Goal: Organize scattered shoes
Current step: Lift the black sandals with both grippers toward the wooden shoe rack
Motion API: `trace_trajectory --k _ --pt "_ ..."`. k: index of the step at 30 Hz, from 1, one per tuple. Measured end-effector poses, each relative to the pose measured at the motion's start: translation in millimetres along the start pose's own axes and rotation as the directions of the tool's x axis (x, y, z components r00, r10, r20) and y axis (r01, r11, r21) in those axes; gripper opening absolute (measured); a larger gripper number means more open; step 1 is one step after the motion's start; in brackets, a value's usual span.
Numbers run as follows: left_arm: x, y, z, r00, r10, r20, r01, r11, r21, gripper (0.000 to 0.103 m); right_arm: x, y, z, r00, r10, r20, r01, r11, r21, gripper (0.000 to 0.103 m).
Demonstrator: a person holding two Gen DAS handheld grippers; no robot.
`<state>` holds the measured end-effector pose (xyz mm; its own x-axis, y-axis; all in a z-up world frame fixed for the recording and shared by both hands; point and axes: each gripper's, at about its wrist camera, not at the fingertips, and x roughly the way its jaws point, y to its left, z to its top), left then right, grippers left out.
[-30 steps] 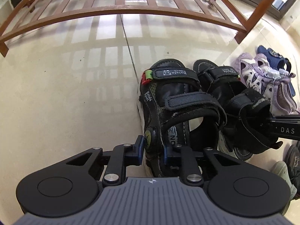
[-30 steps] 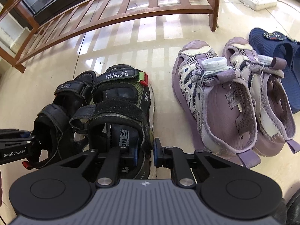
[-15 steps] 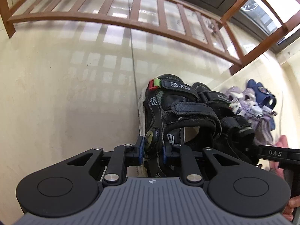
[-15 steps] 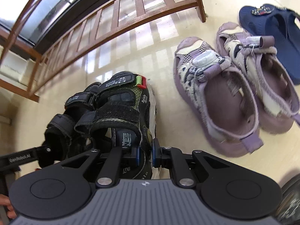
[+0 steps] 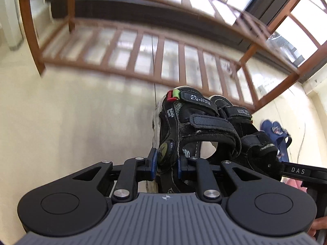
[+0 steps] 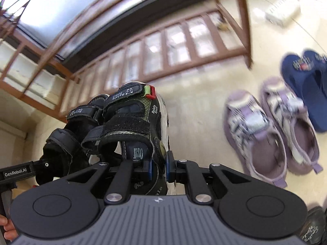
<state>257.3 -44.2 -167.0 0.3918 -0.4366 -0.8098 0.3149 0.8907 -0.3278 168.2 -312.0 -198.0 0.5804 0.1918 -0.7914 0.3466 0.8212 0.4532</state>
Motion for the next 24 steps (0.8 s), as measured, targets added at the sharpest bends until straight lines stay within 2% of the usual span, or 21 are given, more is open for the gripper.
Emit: trace_trajectory --k 5,10,16,24 --pt "-37 14 19 0.998 -0.024 0.065 0.028 0.998 -0.054 0.02 -15 33 21 0.998 0.042 0.048 -0.042 0.999 -0.008 0.014" --pt "-56 25 40 0.994 -0.027 0.102 0.034 0.997 -0.064 0.02 -22 90 39 0.996 0.033 0.086 -0.028 0.998 -0.05 0.014" --pt "-83 63 84 0.98 -0.055 0.189 0.071 0.994 -0.082 0.02 -26 150 72 0.987 0.033 0.154 -0.029 0.999 -0.026 0.014" --pt "-86 113 141 0.967 -0.051 0.251 0.074 0.994 -0.082 0.021 5 220 104 0.978 0.015 0.209 -0.012 1.0 -0.017 0.014"
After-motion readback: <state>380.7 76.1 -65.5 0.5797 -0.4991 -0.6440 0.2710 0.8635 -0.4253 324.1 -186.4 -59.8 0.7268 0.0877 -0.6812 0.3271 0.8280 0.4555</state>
